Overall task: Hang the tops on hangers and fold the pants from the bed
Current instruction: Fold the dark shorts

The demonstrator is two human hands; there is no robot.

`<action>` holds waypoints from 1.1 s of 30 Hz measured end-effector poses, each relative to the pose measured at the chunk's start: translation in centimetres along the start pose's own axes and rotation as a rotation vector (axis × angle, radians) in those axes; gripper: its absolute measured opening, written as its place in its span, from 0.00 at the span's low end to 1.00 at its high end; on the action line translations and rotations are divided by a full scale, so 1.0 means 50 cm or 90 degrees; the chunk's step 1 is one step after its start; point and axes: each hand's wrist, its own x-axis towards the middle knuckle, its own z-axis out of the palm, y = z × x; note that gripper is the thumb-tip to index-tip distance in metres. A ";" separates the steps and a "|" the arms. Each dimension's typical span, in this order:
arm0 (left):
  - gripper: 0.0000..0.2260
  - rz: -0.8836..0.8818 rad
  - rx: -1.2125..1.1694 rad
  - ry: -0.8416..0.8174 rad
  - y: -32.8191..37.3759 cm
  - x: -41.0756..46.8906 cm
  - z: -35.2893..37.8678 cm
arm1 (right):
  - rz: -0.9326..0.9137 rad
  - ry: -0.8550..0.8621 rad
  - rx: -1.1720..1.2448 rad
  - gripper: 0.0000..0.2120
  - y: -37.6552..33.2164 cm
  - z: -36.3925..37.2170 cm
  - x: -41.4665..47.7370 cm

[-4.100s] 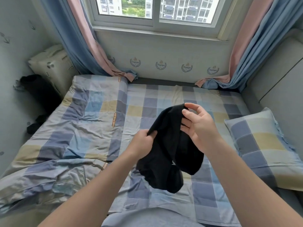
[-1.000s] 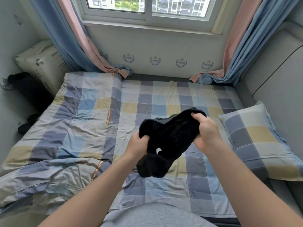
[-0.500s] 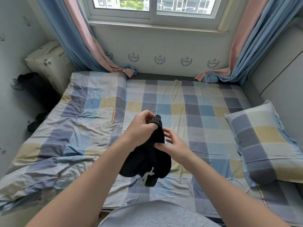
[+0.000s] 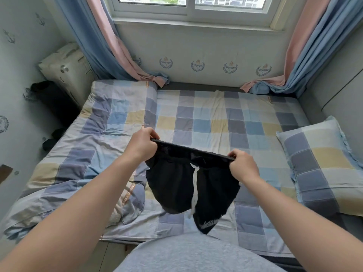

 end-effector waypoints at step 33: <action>0.06 0.040 -0.151 0.124 -0.081 -0.037 0.098 | 0.101 -0.191 0.674 0.14 0.018 -0.079 -0.008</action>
